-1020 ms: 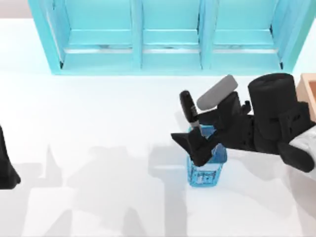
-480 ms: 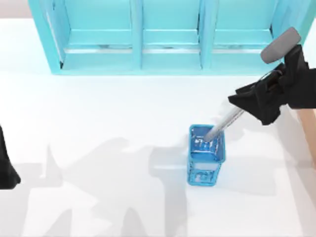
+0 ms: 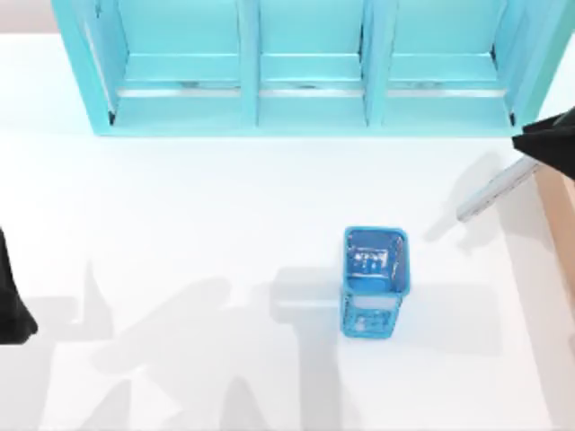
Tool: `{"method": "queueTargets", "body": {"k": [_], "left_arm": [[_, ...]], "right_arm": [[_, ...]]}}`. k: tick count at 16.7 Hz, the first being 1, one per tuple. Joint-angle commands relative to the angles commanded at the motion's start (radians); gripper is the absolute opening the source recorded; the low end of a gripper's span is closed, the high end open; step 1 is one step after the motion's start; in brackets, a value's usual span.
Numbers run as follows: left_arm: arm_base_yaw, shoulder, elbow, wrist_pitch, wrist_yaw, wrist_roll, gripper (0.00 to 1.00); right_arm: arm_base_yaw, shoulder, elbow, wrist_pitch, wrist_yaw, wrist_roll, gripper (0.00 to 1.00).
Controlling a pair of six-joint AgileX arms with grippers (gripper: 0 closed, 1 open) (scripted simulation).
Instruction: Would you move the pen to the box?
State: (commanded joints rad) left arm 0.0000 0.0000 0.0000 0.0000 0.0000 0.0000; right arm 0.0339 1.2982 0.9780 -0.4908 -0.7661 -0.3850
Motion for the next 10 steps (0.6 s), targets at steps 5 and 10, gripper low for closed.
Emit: {"method": "queueTargets", "body": {"k": [5, 10], "left_arm": [[0.0, 0.0, 0.0, 0.0, 0.0, 0.0, 1.0], [0.0, 0.0, 0.0, 0.0, 0.0, 0.0, 1.0]], "right_arm": [[-0.005, 0.005, 0.011, -0.014, 0.011, -0.004, 0.0], [-0.155, 0.006, 0.141, -0.234, 0.161, -0.064, 0.0]]}}
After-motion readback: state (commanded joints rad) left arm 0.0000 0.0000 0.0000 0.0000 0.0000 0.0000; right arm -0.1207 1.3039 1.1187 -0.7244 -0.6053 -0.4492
